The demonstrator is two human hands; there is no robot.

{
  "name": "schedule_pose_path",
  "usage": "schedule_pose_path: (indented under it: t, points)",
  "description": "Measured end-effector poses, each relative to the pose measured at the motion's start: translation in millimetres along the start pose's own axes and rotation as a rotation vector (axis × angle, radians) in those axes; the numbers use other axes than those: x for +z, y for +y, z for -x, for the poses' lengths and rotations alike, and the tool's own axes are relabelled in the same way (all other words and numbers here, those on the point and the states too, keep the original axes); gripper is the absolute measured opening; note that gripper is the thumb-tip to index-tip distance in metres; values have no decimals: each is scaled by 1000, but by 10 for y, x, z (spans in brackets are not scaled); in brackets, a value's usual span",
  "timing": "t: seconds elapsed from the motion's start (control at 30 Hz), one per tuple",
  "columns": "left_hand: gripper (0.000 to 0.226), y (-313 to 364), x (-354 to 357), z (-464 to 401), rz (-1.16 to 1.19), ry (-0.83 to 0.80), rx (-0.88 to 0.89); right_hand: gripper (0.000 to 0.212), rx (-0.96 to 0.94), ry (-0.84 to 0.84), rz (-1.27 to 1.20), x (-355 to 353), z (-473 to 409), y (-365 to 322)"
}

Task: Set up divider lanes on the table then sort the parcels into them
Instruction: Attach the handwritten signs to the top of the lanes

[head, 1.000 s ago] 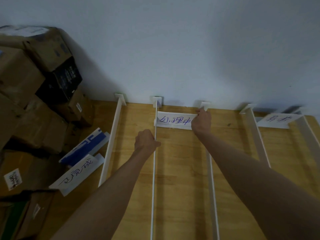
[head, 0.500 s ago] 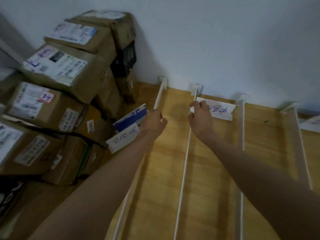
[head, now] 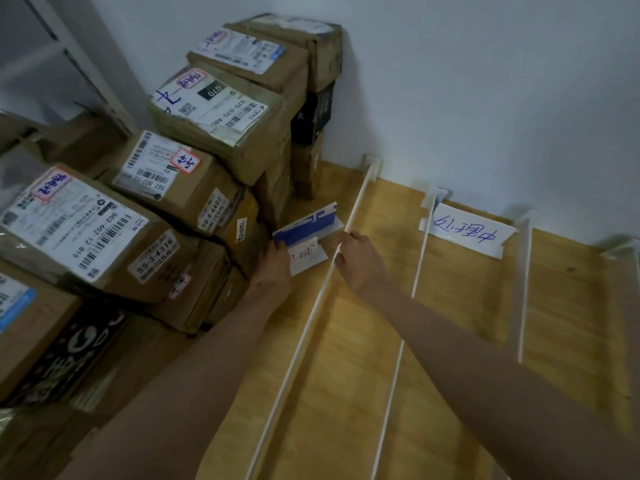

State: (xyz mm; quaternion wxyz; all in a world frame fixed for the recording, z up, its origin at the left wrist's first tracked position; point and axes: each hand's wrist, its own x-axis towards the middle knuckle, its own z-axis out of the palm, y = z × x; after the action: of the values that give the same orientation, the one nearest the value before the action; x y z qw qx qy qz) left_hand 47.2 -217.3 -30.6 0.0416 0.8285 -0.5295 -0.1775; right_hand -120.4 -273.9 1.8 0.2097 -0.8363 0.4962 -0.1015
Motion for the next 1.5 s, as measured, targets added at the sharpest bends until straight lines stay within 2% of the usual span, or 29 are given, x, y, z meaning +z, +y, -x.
schedule_pose_path:
  t: [0.17, 0.23, 0.37, 0.5, 0.63, 0.73, 0.8, 0.87, 0.93, 1.07, 1.17, 1.33, 1.43, 1.5]
  points:
    - [50, -32, 75, 15, 172, 26, 15, 32, 23, -63, -65, 71, -28, -24]
    - [44, -5, 49, 3, 223, 87, 57, 38, 28, -94, -95, 108, -44, -48]
    - [30, 67, -78, -154, 128, 251, 163, 45, 9, -154, -119, 186, -86, -92]
    - [48, 158, -160, -356, 90, 136, 96, 41, -24, -170, -128, 251, -108, -74]
    - [38, 200, -170, -451, -4, 90, 74, 41, -34, -160, -155, 276, -152, -17]
    - [26, 247, -173, -438, 13, 90, 105, 42, -4, -113, -204, 307, -195, 29]
    - [26, 293, -205, -399, 37, 143, 145, 30, 77, -37, -303, 314, -238, 33]
    - [25, 346, -249, -354, 19, 208, 213, 25, 257, 8, -523, 255, -286, -8]
    - [24, 386, -280, -318, -7, 263, 285, 26, 447, -23, -815, 176, -340, -57]
    - [22, 426, -274, -273, 2, 355, 436, 21, 613, -11, -1227, 67, -428, -110]
    - [19, 460, -295, -282, 47, 404, 548, 18, 640, 69, -1317, -12, -430, -85]
    - [36, 600, -484, -244, 160, 376, 679, 24, 644, 160, -1428, -287, -380, -9]
    - [19, 712, -648, -285, 268, 360, 612, 27, 632, 235, -1349, -478, -380, 64]
    - [11, 840, -799, -340, 330, 380, 568, 25, 618, 298, -1211, -626, -389, 134]
